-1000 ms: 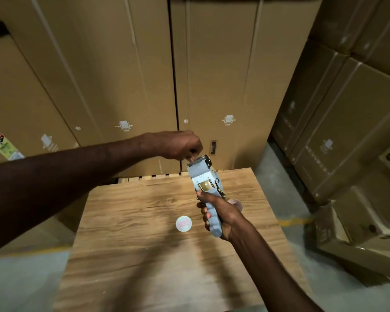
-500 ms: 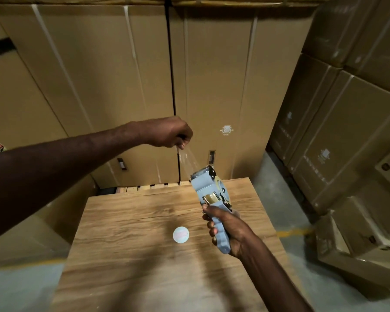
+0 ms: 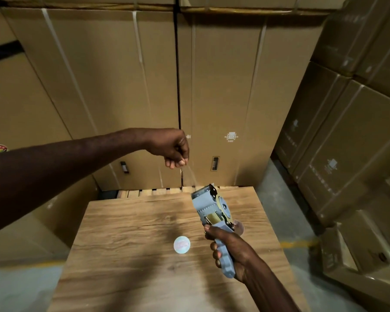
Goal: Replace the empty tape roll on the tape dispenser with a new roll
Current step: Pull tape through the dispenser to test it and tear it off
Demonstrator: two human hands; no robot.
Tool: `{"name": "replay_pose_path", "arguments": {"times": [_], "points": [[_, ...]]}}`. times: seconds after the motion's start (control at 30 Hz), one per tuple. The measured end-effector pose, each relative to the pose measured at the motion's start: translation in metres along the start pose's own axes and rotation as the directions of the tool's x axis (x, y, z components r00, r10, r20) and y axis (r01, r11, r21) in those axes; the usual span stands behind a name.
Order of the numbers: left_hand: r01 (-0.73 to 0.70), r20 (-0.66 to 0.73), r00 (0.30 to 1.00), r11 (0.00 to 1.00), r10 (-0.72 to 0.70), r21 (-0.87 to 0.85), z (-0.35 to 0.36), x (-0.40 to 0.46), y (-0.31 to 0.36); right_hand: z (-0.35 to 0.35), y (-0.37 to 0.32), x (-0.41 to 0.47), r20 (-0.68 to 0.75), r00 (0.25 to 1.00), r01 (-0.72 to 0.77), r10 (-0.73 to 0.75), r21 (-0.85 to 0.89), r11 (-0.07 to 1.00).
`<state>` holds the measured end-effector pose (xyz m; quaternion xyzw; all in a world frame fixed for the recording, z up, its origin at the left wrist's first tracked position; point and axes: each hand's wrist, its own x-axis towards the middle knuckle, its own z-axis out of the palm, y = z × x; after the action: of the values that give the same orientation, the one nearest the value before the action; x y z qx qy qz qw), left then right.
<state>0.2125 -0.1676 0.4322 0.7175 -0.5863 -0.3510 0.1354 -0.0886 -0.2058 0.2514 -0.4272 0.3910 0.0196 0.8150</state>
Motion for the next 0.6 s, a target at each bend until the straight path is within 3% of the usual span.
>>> {"name": "replay_pose_path", "arguments": {"times": [0.3, 0.6], "points": [[0.161, 0.053, 0.986, 0.982, -0.156, -0.103, 0.015, -0.006, -0.021, -0.003, 0.003, -0.003, -0.074, 0.995, 0.067, -0.068, -0.02, 0.998], [0.162, 0.059, 0.987, 0.881, -0.152, -0.444, 0.02, -0.007, -0.035, -0.004, 0.003, 0.001, -0.112, 0.985, 0.127, -0.128, -0.016, 0.992]]}}
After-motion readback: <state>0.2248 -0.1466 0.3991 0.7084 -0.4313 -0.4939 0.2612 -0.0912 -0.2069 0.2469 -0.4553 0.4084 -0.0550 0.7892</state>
